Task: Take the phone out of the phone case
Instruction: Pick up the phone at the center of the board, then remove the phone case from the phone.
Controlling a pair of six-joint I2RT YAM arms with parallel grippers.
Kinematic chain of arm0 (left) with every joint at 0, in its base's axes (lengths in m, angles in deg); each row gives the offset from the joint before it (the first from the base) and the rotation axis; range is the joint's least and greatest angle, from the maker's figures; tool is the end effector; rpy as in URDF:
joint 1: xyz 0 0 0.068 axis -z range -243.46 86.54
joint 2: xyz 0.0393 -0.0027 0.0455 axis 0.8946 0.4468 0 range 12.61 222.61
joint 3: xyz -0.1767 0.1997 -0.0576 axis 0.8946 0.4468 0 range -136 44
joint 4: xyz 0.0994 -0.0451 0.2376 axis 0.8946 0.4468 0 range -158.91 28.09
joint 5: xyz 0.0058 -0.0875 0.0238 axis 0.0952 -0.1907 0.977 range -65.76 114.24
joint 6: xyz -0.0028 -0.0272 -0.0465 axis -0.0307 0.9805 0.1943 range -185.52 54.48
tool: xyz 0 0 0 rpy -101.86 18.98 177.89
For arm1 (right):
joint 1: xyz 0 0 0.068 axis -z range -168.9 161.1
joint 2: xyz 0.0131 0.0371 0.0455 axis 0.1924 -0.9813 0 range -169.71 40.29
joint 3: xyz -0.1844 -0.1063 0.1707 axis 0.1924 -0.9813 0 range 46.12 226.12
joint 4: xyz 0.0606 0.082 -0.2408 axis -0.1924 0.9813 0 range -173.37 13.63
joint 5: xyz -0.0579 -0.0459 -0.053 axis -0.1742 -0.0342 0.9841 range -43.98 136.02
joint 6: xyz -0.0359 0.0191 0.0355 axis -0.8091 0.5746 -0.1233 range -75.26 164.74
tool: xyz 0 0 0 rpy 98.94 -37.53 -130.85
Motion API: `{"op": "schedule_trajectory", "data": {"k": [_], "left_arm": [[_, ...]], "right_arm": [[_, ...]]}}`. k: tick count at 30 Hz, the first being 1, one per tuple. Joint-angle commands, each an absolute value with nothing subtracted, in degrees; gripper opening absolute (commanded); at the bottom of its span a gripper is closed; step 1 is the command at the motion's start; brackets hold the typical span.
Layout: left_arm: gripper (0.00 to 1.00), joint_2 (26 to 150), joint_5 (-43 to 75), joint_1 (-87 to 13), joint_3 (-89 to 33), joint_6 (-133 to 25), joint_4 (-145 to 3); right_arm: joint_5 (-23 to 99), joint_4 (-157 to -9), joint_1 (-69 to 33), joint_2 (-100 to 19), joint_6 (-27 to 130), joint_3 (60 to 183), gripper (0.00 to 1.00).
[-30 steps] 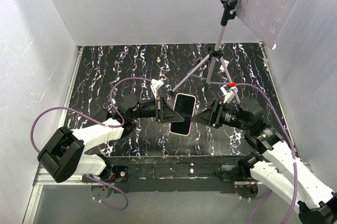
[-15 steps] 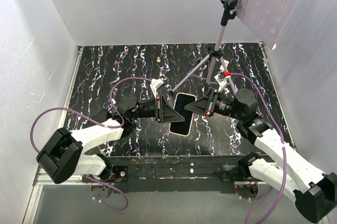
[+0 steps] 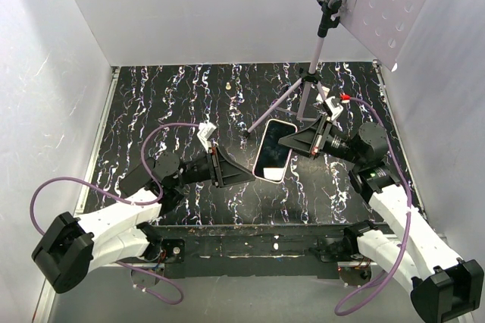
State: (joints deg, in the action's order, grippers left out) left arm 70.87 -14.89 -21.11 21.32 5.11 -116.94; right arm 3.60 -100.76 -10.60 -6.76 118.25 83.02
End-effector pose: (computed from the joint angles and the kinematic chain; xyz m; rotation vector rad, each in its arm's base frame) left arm 0.1433 -0.1612 0.2661 0.2998 1.7493 -2.0029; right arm 0.1690 0.0930 0.3352 0.0667 1.7907 1.8038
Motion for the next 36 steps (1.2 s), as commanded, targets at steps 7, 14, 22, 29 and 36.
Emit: {"op": "schedule_trajectory", "data": {"k": [7,14,22,29,36], "left_arm": [[0.31,74.83,-16.71,-21.1,16.75,6.81,-123.66],[0.03,75.71,-17.94,-21.01,15.79,5.68,-128.58],[0.0,80.88,-33.83,-20.75,6.83,-7.6,-136.47],[0.0,92.23,-36.93,-21.45,0.24,-7.41,-143.19],[0.0,88.91,-16.06,-22.07,-5.48,-20.59,-99.23]], "right_arm": [[-0.57,-111.58,-10.26,-5.24,122.52,84.79,0.01],[-1.26,-113.69,-10.26,-6.38,124.88,85.49,0.01],[-4.61,-133.1,-10.35,-7.35,142.71,82.77,0.01],[-2.07,-149.98,-10.88,-8.14,157.4,80.31,0.01],[0.05,-153.77,-10.88,-7.79,157.68,78.28,0.01]]}}
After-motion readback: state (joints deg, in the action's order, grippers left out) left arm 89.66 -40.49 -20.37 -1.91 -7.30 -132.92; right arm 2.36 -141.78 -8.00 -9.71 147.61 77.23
